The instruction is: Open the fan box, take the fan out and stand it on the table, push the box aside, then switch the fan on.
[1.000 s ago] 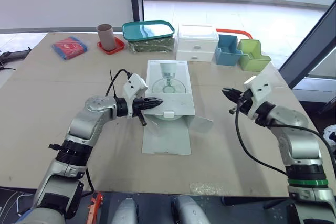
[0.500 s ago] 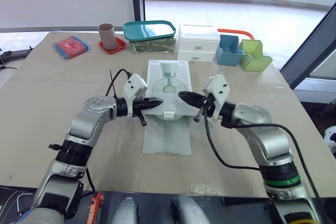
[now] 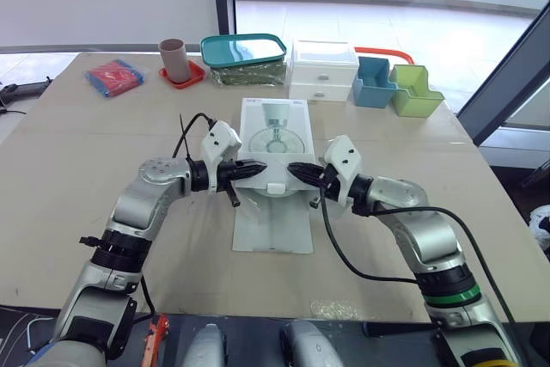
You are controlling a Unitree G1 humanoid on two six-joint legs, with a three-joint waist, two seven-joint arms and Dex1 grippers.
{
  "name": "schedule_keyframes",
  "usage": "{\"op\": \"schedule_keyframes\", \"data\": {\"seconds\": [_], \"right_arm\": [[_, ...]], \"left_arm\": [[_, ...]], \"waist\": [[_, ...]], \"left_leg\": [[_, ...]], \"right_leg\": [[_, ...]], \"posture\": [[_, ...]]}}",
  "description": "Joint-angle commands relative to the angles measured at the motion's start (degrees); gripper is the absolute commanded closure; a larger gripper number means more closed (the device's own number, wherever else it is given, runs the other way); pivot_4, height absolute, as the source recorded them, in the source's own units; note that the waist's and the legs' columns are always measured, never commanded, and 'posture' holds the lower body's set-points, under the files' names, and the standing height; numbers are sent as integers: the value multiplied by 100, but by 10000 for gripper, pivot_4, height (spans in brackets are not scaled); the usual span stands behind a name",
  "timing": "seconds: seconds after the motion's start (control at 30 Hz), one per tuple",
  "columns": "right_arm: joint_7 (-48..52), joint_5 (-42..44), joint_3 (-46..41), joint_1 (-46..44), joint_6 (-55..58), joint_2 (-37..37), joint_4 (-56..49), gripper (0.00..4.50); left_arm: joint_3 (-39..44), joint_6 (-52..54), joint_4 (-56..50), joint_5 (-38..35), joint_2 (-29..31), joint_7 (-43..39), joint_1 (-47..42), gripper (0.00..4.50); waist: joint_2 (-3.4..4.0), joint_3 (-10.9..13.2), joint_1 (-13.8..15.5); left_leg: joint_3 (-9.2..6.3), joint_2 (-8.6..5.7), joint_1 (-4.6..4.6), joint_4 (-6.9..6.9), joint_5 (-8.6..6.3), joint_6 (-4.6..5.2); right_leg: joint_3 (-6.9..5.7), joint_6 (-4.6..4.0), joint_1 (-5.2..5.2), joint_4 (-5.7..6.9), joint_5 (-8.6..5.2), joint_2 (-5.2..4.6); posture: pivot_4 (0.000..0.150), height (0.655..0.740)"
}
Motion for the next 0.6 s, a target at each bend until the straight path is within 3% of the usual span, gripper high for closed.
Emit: {"op": "schedule_keyframes", "data": {"seconds": [0.03, 0.37, 0.6], "right_arm": [[-15, -38, -37, 44, -41, 24, 11, 44404], [-42, -48, -74, 34, -92, 41, 15, 44404], [-60, -66, -81, 46, -136, 62, 17, 44404]], "left_arm": [[253, 10, -348, -338, -20, -123, -12, 45000], [238, 273, -888, -821, 312, -640, 91, 45000], [-395, 68, -970, -248, 770, -911, 283, 45000]], "waist": [[0, 0, -1], [0, 0, -12], [0, 1, -8]], "left_leg": [[0, 0, 0, 0, 0, 0], [0, 2, 0, 0, 0, 0], [1, 2, 0, -1, 0, 0]], "right_leg": [[0, 0, -1, 0, 0, 0], [0, 0, -1, 0, 0, 3], [1, 0, -2, 0, 0, 2]], "posture": [[1500, 7400], [1500, 7400], [1500, 7400]]}}
